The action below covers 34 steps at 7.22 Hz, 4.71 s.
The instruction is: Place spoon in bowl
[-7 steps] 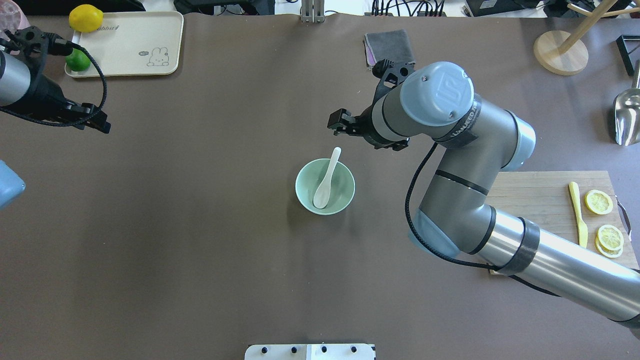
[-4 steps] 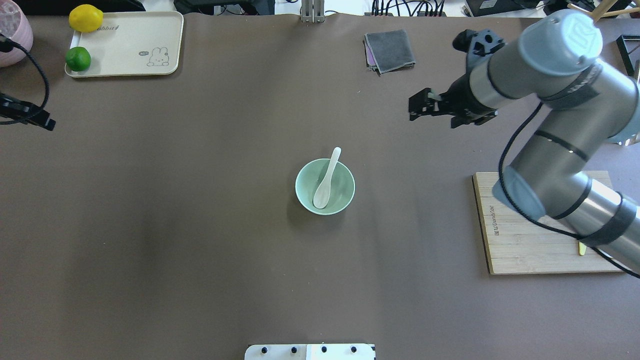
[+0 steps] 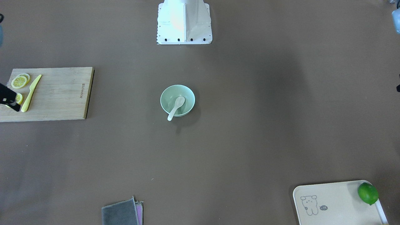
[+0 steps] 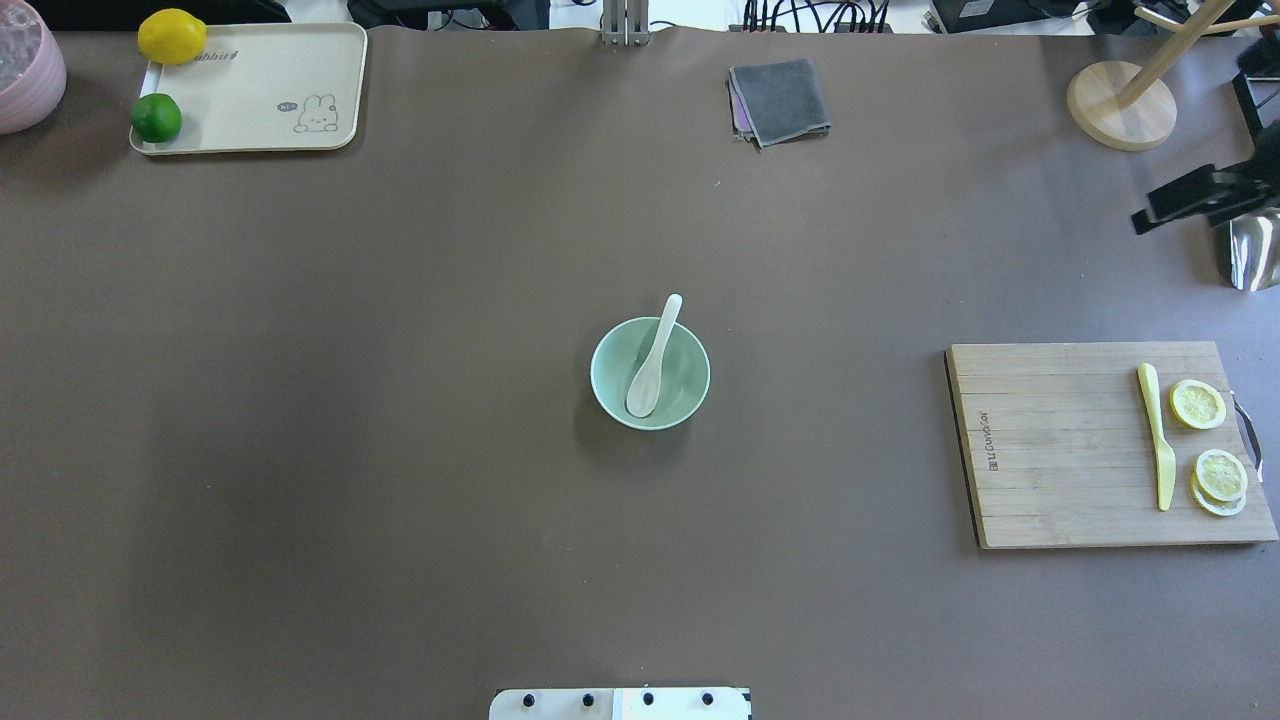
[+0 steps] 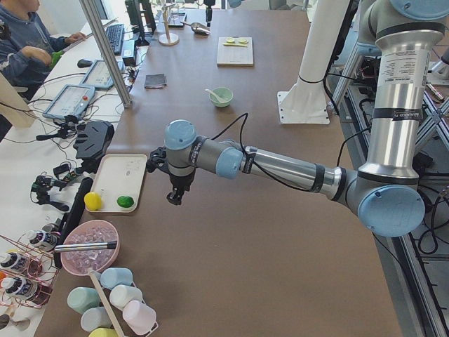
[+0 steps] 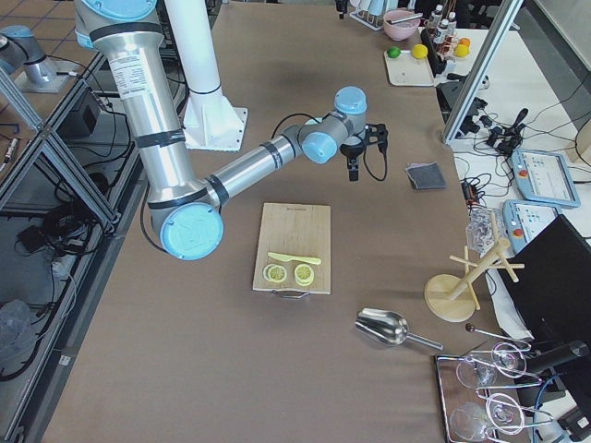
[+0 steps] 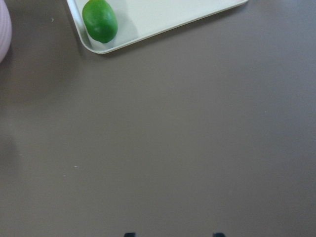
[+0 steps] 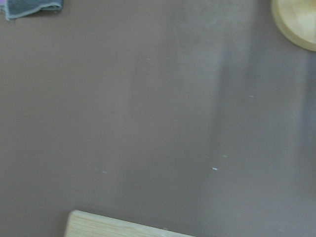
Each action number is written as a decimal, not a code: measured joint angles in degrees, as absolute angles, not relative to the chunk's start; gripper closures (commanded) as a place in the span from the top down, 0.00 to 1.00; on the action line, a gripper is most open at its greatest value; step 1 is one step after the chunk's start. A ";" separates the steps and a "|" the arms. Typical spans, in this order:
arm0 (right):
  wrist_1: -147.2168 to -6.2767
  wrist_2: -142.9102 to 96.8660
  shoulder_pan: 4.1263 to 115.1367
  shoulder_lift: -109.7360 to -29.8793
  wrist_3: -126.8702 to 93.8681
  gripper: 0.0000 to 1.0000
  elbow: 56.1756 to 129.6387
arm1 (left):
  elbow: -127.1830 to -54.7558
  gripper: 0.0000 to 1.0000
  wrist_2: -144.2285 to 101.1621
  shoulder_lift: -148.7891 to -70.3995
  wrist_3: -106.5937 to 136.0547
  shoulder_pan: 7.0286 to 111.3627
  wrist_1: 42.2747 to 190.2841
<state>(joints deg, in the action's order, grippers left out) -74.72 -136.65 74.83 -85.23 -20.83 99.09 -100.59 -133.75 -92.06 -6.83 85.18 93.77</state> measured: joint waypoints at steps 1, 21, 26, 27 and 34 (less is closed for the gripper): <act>-74.81 -139.02 80.05 -86.88 -12.28 1.00 95.48 | -100.44 0.98 -133.92 -91.33 -9.11 87.02 92.63; -88.95 -139.21 90.76 -87.53 9.52 1.00 90.42 | -97.31 0.98 -135.34 -85.96 -2.28 87.54 88.63; -88.93 -138.37 90.50 -89.79 9.48 1.00 90.83 | -97.61 0.98 -135.61 -86.07 -2.29 87.54 88.84; -89.09 -137.72 90.32 -89.93 9.47 1.00 90.81 | -97.75 0.98 -135.64 -86.26 -2.43 87.54 88.88; -89.04 -136.56 90.18 -89.95 9.51 1.00 90.40 | -100.34 0.98 -135.69 -88.15 -2.64 87.54 90.05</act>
